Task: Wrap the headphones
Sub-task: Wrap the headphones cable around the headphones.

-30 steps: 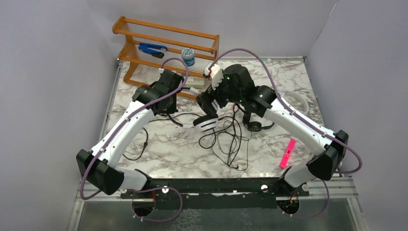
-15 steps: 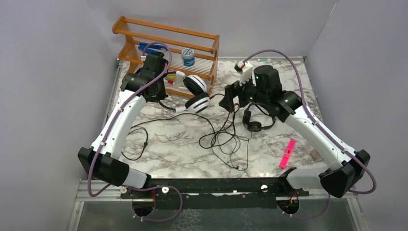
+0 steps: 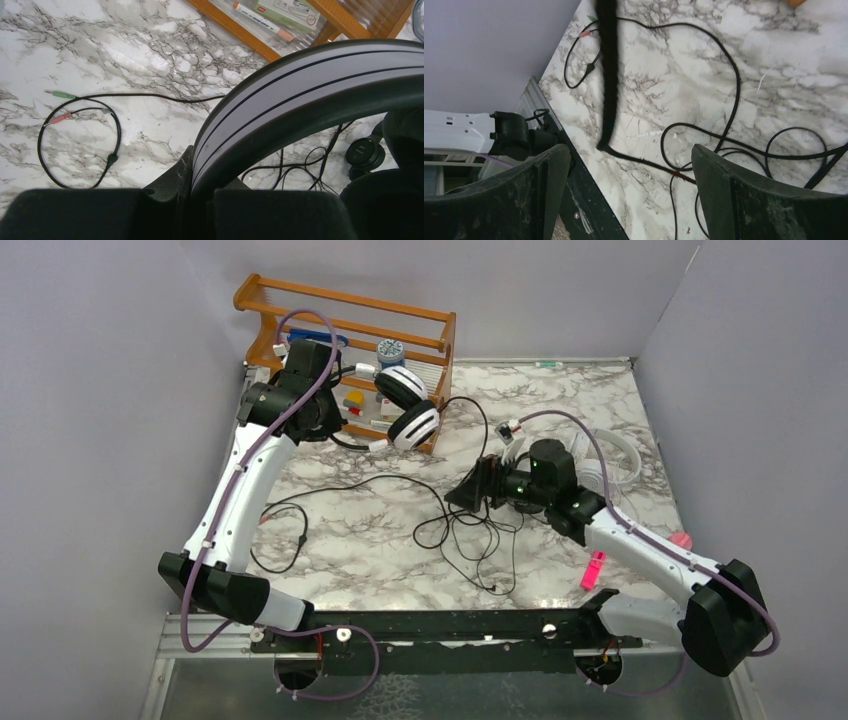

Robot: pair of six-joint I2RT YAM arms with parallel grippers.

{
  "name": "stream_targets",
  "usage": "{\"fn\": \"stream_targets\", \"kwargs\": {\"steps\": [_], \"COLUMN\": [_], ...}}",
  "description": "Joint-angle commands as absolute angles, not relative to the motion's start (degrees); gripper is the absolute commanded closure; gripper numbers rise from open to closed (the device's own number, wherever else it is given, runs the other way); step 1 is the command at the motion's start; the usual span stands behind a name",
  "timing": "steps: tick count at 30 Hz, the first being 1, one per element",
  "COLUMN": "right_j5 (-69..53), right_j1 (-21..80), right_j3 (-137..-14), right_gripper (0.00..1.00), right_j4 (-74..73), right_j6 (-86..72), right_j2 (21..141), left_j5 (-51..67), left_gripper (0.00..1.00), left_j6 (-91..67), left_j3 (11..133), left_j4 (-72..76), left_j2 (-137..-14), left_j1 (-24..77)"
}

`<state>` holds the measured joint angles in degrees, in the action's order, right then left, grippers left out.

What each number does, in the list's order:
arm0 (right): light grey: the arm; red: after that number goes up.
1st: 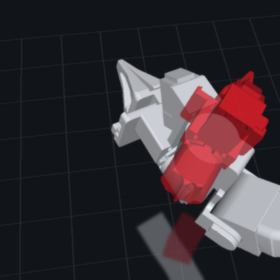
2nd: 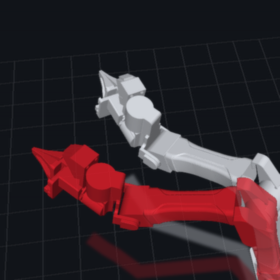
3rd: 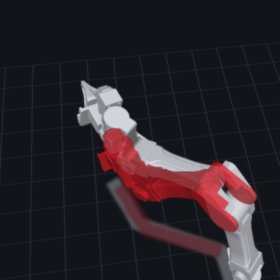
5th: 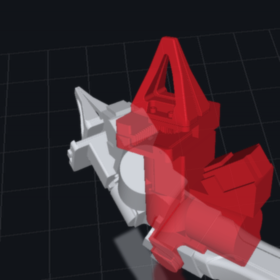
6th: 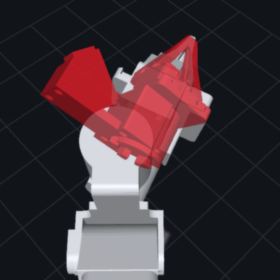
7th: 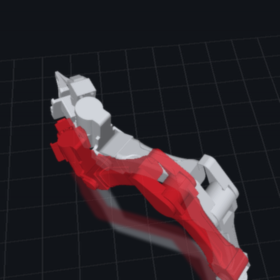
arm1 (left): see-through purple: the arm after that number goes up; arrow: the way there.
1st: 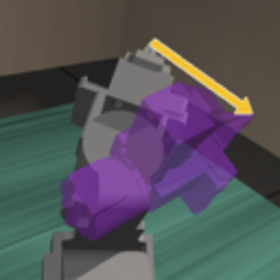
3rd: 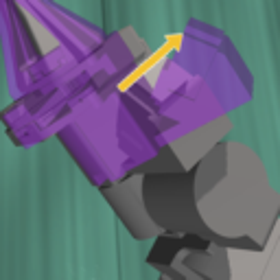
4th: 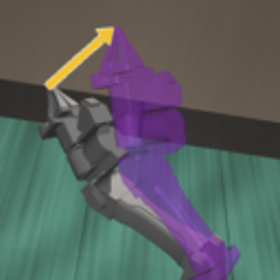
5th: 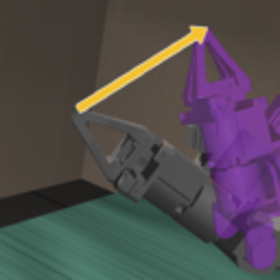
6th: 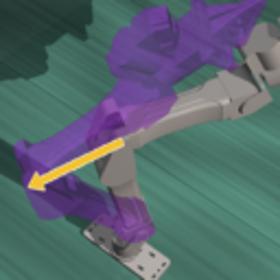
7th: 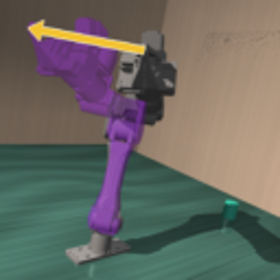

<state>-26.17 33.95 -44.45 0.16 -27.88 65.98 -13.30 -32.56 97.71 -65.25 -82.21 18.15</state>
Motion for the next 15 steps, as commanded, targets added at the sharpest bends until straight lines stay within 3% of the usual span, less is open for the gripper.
{"fn": "stream_targets", "kwargs": {"steps": [1, 11, 15], "right_j5": [-25.2, -22.7, -18.5], "right_j1": [36.8, 41.5, 41.5], "right_j3": [-34.9, -21.9, -22.2], "right_gripper": [0.05, 0.08, 0.09], "right_j4": [23.7, 56.7, 61.0], "right_j6": [-35.8, -16.2, -10.4], "right_j2": [65.9, 77.3, 83.5], "left_j5": [-11.1, -9.1, -8.9], "left_gripper": [1.00, 1.00, 1.00], "left_j6": [-36.6, -36.1, -35.5], "left_j3": [102.1, 104.2, 105.7], "left_j4": [-62.8, -63.5, -64.5], "left_j2": [-82.0, -81.4, -81.5], "left_j1": [17.8, 17.7, 17.5]}}
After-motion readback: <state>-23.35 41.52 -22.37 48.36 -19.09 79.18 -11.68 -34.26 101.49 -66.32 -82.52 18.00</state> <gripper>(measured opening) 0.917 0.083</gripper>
